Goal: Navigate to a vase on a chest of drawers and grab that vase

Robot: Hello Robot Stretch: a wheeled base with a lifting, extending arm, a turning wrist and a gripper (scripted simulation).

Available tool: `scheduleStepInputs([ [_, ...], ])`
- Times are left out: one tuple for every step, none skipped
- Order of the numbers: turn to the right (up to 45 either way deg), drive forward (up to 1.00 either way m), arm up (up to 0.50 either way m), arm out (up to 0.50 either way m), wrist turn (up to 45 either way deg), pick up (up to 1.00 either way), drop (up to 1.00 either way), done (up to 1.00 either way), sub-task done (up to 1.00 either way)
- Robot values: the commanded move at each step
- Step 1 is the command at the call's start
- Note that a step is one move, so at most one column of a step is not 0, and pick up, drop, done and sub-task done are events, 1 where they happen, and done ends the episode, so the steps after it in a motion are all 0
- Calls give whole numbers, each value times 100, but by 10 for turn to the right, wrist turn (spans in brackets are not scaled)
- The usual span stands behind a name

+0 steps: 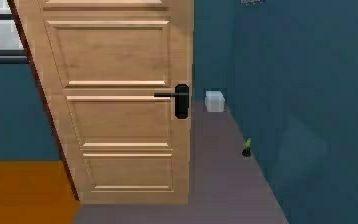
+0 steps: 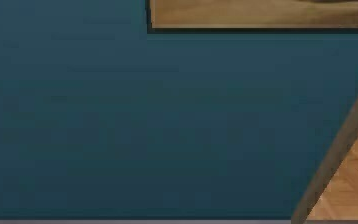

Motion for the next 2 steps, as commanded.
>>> scheduleStepInputs([
  [-450, 0, 0, 0, 0, 0, 0, 0, 0],
  [-450, 0, 0, 0, 0, 0, 0, 0, 0],
])
